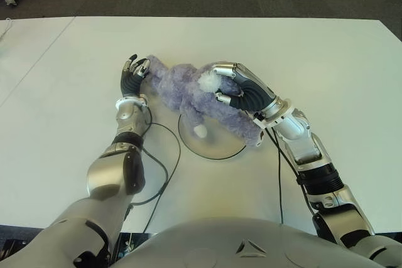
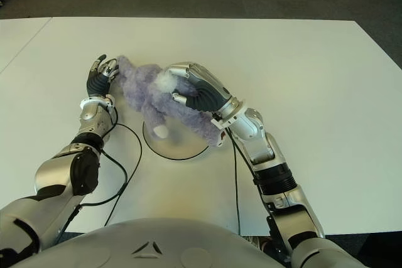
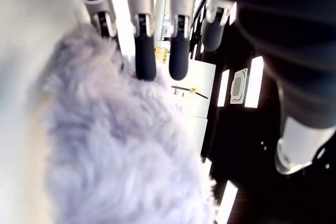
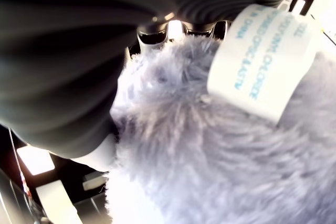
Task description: Put the doll into the plate.
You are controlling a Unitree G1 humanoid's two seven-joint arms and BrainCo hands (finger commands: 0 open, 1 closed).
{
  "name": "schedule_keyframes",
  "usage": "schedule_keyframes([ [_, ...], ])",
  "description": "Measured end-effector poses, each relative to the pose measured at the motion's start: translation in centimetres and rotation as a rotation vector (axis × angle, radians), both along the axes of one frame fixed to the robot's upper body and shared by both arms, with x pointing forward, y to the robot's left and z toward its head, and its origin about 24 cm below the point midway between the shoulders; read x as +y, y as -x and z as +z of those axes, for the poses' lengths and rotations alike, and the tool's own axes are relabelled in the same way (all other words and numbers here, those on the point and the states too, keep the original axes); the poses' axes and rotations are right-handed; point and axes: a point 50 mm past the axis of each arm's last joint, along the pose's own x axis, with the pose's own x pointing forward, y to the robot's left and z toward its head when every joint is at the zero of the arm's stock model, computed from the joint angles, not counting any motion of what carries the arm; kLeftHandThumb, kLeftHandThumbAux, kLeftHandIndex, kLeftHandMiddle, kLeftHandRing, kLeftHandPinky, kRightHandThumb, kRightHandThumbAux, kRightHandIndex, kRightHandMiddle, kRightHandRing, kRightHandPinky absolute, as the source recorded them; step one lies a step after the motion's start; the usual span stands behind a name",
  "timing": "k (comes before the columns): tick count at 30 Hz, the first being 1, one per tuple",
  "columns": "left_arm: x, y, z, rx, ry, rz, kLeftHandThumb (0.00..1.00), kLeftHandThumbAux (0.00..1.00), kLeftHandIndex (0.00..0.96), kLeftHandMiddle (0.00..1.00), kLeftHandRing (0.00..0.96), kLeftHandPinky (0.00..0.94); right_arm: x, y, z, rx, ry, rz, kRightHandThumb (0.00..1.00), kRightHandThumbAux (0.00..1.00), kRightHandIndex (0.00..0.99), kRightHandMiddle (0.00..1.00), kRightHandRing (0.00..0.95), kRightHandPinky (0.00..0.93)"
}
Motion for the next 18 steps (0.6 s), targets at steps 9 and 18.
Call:
schedule_keyframes([
  [9,-0.03,-0.01,0.01,-0.001,0.0,-0.002,0.0,0.647,0.133,0.27,0.273,0.261,0.1,0.14,0.4,-0.005,0.015,0.008,0.698,0.729,0.437,0.859,0.856,0.846],
  [18,-0.01,0.02,0.0,-0.008,0.016,-0.012,0.0,0.628,0.134,0.285,0.292,0.262,0.57,0.47,0.8,-0.02,0.018,0.039,0.699,0.726,0.437,0.86,0.859,0.854],
])
